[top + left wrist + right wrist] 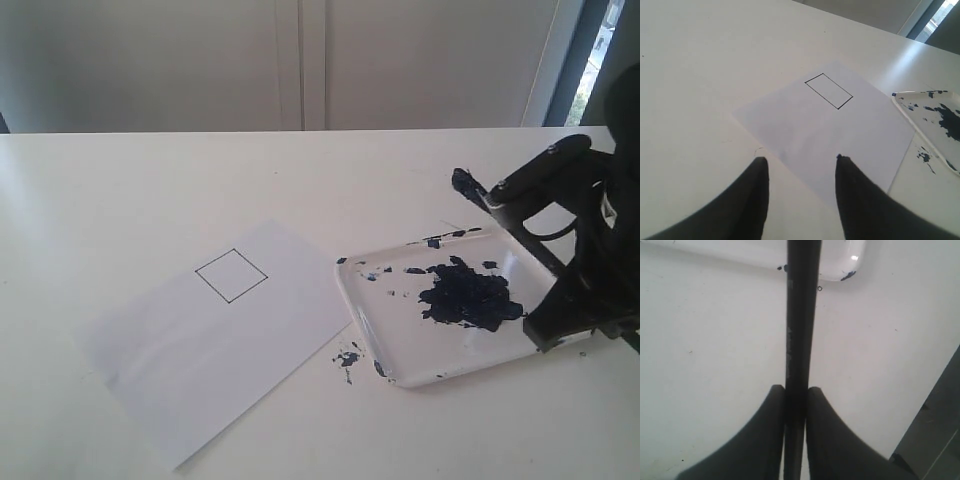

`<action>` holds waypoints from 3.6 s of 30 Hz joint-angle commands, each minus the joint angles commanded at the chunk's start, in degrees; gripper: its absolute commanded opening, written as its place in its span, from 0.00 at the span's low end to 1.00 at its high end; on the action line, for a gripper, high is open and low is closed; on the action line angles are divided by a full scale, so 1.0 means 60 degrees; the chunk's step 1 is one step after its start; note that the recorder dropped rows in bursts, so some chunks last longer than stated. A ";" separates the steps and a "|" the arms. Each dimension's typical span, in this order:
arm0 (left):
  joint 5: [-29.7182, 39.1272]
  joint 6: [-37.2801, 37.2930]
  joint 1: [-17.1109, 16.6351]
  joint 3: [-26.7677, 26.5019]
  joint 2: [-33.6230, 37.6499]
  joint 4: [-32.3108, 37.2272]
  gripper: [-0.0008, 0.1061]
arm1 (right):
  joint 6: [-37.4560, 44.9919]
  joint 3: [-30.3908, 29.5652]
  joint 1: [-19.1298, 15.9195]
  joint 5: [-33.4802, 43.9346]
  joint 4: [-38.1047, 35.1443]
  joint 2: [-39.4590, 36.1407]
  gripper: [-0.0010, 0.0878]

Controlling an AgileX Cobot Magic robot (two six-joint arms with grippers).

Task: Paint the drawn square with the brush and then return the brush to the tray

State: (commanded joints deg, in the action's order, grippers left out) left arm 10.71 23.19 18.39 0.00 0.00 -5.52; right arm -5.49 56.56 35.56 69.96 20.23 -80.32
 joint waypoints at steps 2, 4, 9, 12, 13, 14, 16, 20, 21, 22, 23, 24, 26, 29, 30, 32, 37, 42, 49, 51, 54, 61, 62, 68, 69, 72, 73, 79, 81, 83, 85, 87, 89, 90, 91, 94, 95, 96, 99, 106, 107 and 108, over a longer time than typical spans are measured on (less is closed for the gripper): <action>0.0000 0.0000 0.0000 0.0000 0.0000 0.0000 0.46 | 0.0000 -0.0096 0.0000 0.0000 0.0000 -0.0249 0.01; 0.0000 0.0000 0.0000 0.0000 0.0000 0.0000 0.46 | 0.0000 -0.0209 0.0000 0.0000 0.0000 -0.0488 0.01; 0.0000 0.0000 0.0000 0.0000 0.0000 0.0000 0.46 | 0.0000 -0.0512 0.0000 0.0000 0.0082 -0.1060 0.01; 0.0000 0.0000 0.0000 0.0000 0.0000 0.0000 0.46 | -0.0039 -0.0689 0.0000 0.0000 0.0248 -0.1325 0.01; 0.0000 0.0000 0.0000 0.0000 0.0000 0.0000 0.46 | -0.0039 -0.0689 0.0000 0.0000 0.0229 -0.1421 0.01; 0.0000 0.0000 0.0000 0.0000 0.0000 0.0000 0.46 | -0.0039 -0.0689 0.0000 0.0000 0.0212 -0.1503 0.01; 0.0000 0.0000 0.0000 0.0000 0.0000 0.0000 0.46 | -0.0039 -0.0689 0.0000 0.0000 0.0212 -0.1703 0.01; 0.0000 0.0000 0.0000 0.0000 0.0000 0.0000 0.46 | -0.0039 -0.0689 0.0000 0.0000 0.0304 -0.2085 0.01; 0.0000 0.0000 0.0000 0.0000 0.0000 0.0000 0.46 | -0.0039 -0.0689 0.0000 0.0000 0.0398 -0.2190 0.01; 0.0000 0.0000 0.0000 0.0000 0.0000 0.0000 0.46 | -0.0126 -0.0689 0.0000 0.0000 0.0522 -0.2291 0.01; 0.0000 0.0000 0.0000 0.0000 0.0000 0.0000 0.46 | -0.0176 -0.0689 0.0000 0.0000 0.0640 -0.2370 0.01; 0.0000 0.0000 0.0000 0.0000 0.0000 0.0000 0.46 | -0.0217 -0.0689 0.0000 0.0000 0.0748 -0.2448 0.01; 0.0000 0.0000 0.0000 0.0000 0.0000 0.0000 0.46 | -0.0217 -0.0689 0.0000 0.0000 0.0899 -0.2575 0.01; 0.0000 0.0000 0.0000 0.0000 0.0000 0.0000 0.46 | -0.0401 -0.0689 0.0000 0.0000 0.1194 -0.2756 0.01; 0.0000 0.0000 0.0000 0.0000 0.0000 0.0000 0.46 | -0.0487 -0.0689 -0.0020 0.0000 0.1361 -0.2806 0.01; 0.0000 0.0000 0.0000 0.0000 0.0000 0.0000 0.46 | -0.0690 -0.0689 -0.0036 0.0000 0.1701 -0.2905 0.01; 0.0000 0.0000 0.0000 0.0000 0.0000 0.0000 0.46 | -0.0864 -0.0689 -0.0036 0.0000 0.1988 -0.3061 0.01; 0.0000 0.0000 0.0000 0.0000 0.0000 0.0000 0.46 | -0.0864 -0.0689 -0.0036 0.0000 0.1812 -0.3204 0.01; -0.0299 0.0034 0.0000 0.0000 0.0000 0.0000 0.46 | -0.0800 -0.0669 -0.0036 0.0000 0.1283 -0.3204 0.01; -0.0458 0.0102 0.0000 0.0000 0.0000 0.0000 0.46 | -0.0761 -0.0669 -0.0036 0.0000 0.1206 -0.3204 0.01; -0.0458 0.0102 0.0000 0.0000 0.0000 0.0000 0.46 | -0.0647 -0.0669 -0.0036 0.0000 0.1165 -0.3204 0.01; -0.0593 0.0170 0.0000 0.0000 0.0000 0.0000 0.46 | -0.1962 -0.0669 -0.0036 0.0000 0.2742 -0.3204 0.01; -0.0614 0.0205 0.0000 0.0000 0.0000 0.0000 0.46 | -0.2107 -0.0669 -0.0036 0.0000 0.2906 -0.3204 0.01; -0.0743 0.0848 0.0000 0.0000 0.0000 -0.0074 0.46 | -0.2111 -0.0387 0.0096 0.0000 0.2636 -0.3027 0.01; -0.0806 0.0875 0.0000 0.0000 0.0000 -0.0074 0.46 | -0.2116 -0.0307 0.0175 0.0000 0.2617 -0.2950 0.01; -0.0928 0.0778 0.0000 0.0000 0.0000 -0.0074 0.46 | -0.2069 -0.0101 0.0540 0.0000 0.2574 -0.2649 0.01; -0.0928 0.0639 0.0000 0.0000 0.0000 -0.0074 0.46 | -0.2029 -0.0003 0.0669 0.0000 0.2574 -0.2571 0.01; -0.0760 0.0310 0.0000 0.0000 0.0000 -0.0074 0.46 | -0.1877 0.0626 0.1476 0.0000 0.2552 -0.2465 0.01; -0.0625 0.0028 0.0000 -0.0135 0.0060 -0.0074 0.46 | -0.1877 0.0844 0.1796 -0.0017 0.2552 -0.2465 0.01; -0.0563 -0.0201 0.0000 -0.0460 0.0462 -0.0074 0.46 | -0.1841 0.1133 0.2105 -0.0147 0.2499 -0.2485 0.01; -0.0563 -0.0367 0.0000 -0.0775 0.0992 -0.0055 0.46 | -0.1712 0.1435 0.2356 -0.0147 0.2463 -0.2556 0.01; -0.0563 -0.0407 0.0000 -0.1144 0.1722 -0.0055 0.46 | -0.1608 0.1761 0.2588 -0.0147 0.2397 -0.2643 0.01; -0.0600 -0.0465 0.0000 -0.1451 0.2502 -0.0055 0.46 | -0.1608 0.2069 0.2785 -0.0147 0.2350 -0.2813 0.01; -0.0617 -0.0558 0.0000 -0.1602 0.2974 -0.0055 0.46 | -0.1608 0.2184 0.2850 -0.0165 0.2350 -0.2893 0.01; -0.0617 -0.0661 0.0000 -0.1750 0.3456 -0.0055 0.46 | -0.1608 0.2325 0.2958 -0.0138 0.2335 -0.3028 0.01; -0.0858 -0.0659 0.0000 -0.2256 0.5434 -0.0055 0.46 | -0.1608 0.2595 0.3229 -0.0122 0.2329 -0.3516 0.01; -0.0954 -0.0621 0.0000 -0.2563 0.6436 -0.0055 0.46 | -0.1584 0.2712 0.3332 -0.0105 0.2313 -0.3723 0.01; -0.1041 -0.0579 0.0000 -0.2692 0.6815 -0.0077 0.46 | -0.1584 0.2788 0.3360 -0.0105 0.2309 -0.3806 0.01; -0.1169 -0.0595 0.0000 -0.3618 0.8824 -0.0296 0.46 | -0.1408 0.3143 0.3541 -0.0121 0.2288 -0.4176 0.01; -0.2181 -0.0576 0.1183 -0.4692 1.1281 -0.0419 0.46 | -0.1006 0.4152 0.3778 0.0000 0.2354 -0.5306 0.01; -0.2258 -0.0470 0.1220 -0.4746 1.1618 -0.0532 0.46 | -0.1006 0.4348 0.3778 0.0000 0.2354 -0.5491 0.01; -0.2365 -0.0348 0.1220 -0.4798 1.1953 -0.0532 0.46 | -0.1006 0.4489 0.3778 0.0000 0.2354 -0.5615 0.01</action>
State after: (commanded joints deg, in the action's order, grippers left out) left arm -3.48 21.10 25.71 -28.79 71.72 -8.71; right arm -11.52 83.49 58.23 69.96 34.35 -114.00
